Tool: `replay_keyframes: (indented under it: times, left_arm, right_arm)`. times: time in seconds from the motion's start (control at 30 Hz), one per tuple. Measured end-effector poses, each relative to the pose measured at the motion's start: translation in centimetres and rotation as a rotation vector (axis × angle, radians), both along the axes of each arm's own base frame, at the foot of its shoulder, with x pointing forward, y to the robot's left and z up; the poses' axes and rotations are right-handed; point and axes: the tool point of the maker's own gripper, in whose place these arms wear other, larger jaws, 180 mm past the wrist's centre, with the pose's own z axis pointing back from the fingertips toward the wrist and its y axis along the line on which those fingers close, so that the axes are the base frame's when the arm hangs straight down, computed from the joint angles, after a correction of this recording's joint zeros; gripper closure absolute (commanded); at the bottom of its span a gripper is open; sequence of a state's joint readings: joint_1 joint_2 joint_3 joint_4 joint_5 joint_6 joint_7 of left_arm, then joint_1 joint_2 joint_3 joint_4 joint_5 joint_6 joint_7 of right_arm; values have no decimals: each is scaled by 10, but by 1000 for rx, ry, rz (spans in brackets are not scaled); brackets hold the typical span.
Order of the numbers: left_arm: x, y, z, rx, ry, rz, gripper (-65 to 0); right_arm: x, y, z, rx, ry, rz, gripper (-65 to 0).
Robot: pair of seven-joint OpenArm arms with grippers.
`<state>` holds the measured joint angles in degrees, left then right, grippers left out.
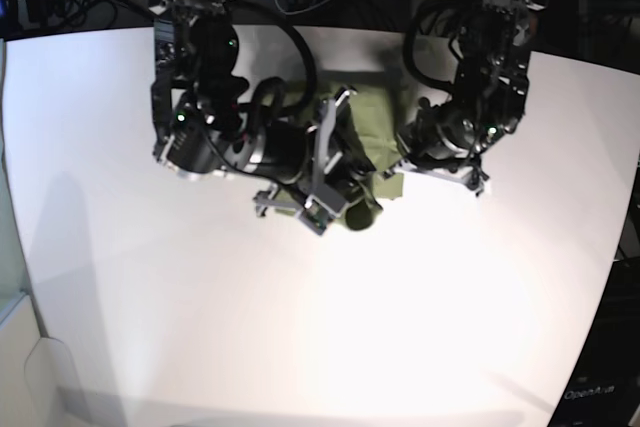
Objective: Fold the T-shirt properly
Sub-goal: 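Fold the held end over toward the left gripper with the right gripper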
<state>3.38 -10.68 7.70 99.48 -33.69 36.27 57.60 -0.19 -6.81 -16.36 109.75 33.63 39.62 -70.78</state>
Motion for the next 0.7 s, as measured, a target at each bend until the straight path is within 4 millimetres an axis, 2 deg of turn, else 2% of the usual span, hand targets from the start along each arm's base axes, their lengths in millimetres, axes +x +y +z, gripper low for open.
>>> replay_keyframes:
  times: [0.13,0.37,0.43,0.53,0.7]
  left_arm:
    - [1,2,1,-7,-1,12,-23]
    - [-2,37,-3,17,11,117,-23]
    - [-3,43,-9,29,24,130,-23]
    - [-16,50,-30,52,91,138,-23]
    - [-3,51,-33,44,92,142,-23]
  right_arm:
    - [-4,0,-3,1,12,0,-4]
    - [-7,3,-20,1,76,9,-6]
    - [-7,3,-20,3,74,9,-7]
    - [-4,5,-17,10,69,7,-7]
    - [-4,16,-10,25,53,30,-7]
